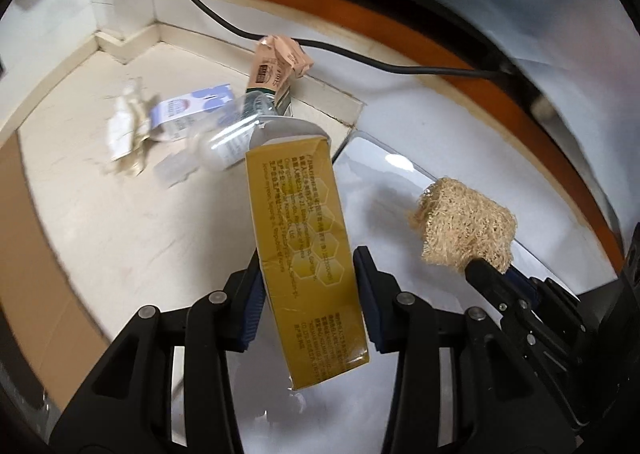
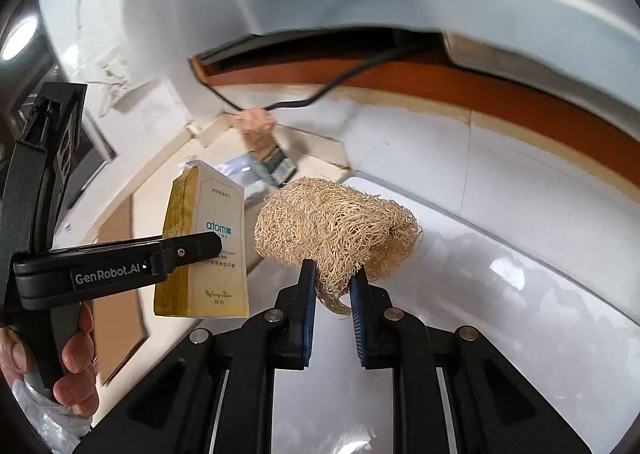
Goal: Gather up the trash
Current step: 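Carry the yellow box and sponge down over the floor bin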
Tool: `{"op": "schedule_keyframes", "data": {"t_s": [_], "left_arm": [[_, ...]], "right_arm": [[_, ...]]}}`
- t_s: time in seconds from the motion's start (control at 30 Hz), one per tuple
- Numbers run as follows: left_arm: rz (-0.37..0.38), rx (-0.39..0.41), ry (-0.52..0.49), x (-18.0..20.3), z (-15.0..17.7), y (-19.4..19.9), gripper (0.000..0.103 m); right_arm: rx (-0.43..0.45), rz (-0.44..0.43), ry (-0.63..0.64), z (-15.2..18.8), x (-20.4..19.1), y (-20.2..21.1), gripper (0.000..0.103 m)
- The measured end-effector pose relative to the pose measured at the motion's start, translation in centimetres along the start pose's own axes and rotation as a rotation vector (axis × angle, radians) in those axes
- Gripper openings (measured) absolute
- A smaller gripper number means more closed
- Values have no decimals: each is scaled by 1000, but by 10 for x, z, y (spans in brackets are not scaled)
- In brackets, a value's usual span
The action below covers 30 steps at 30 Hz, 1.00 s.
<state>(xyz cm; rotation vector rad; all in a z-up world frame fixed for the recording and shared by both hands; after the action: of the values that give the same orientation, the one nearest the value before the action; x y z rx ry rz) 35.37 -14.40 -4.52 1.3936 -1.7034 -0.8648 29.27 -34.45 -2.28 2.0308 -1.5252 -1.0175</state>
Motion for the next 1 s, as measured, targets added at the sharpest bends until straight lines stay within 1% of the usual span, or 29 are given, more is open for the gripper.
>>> {"op": "schedule_keyframes", "data": {"t_s": [0.07, 0.1, 0.17, 0.3, 0.43, 0.53, 0.67, 0.77, 0.87, 1.0], "left_arm": [[-11, 15, -1, 3, 13, 22, 38], [-19, 26, -2, 3, 21, 40, 38], [-29, 38, 0, 4, 35, 60, 38], [-41, 63, 9, 6, 74, 110, 38], [-51, 73, 5, 13, 113, 144, 38], [-68, 75, -13, 18, 150, 166, 38], [-95, 66, -27, 20, 199, 183, 38], [-109, 43, -21, 18, 230, 187, 38], [-121, 28, -14, 12, 260, 192, 38], [-133, 34, -2, 3, 295, 197, 38]], "right_arm": [[6, -17, 24, 9, -11, 20, 16], [9, -24, 33, 13, -16, 28, 16], [14, -42, 53, 23, -28, 48, 16], [20, -73, 86, 47, -48, 82, 16], [15, -106, 131, 77, -67, 119, 16], [7, -133, 169, 104, -82, 145, 16], [-11, -167, 206, 142, -98, 175, 16], [-29, -181, 227, 169, -108, 187, 16], [-45, -183, 265, 200, -118, 198, 16], [-50, -167, 346, 238, -133, 206, 16]]}}
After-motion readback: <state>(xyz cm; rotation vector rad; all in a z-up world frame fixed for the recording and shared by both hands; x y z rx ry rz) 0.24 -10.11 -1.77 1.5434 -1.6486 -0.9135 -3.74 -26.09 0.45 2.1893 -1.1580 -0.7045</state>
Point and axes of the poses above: each gripper's, at about its wrist camera, not at the fingertips, and y roughly against the way its jaws point, x to its right, z to its underside, the point moved 2 cm from there along -y, roughly the way its jaws point, and after that the axes turned 3 degrees about -z, right-handed, at the moved point
